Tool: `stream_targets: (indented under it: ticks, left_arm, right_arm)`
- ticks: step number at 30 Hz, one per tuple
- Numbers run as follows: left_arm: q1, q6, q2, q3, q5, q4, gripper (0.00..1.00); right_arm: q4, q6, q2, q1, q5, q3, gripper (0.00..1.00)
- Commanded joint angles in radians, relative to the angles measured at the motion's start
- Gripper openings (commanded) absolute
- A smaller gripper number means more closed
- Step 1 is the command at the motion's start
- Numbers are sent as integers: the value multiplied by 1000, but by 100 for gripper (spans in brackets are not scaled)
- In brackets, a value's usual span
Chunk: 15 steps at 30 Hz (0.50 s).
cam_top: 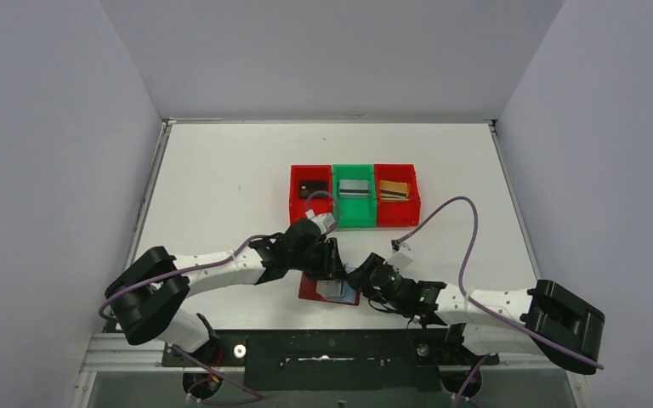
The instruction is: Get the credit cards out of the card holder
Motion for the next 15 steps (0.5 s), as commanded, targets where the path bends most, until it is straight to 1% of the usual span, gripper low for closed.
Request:
stream_targets:
  ticks: [1,6,10,15]
  left_arm:
    - [3,-10,-82,-20,-119,-41,39]
    - [29,-17,-135,-61,-170,-87,39]
    - [51,-23,-183,-107,-191,-104,39]
    - [73,-23,-252,-108,-261,-185,39]
  right_arm:
    - [-85,20,-42,-9,48,20,47]
    - [-253,30,-42,7,99,104,47]
    - [-309,22,-47,11,117,146,47]
    - [-384,28,-57,22,156,186,47]
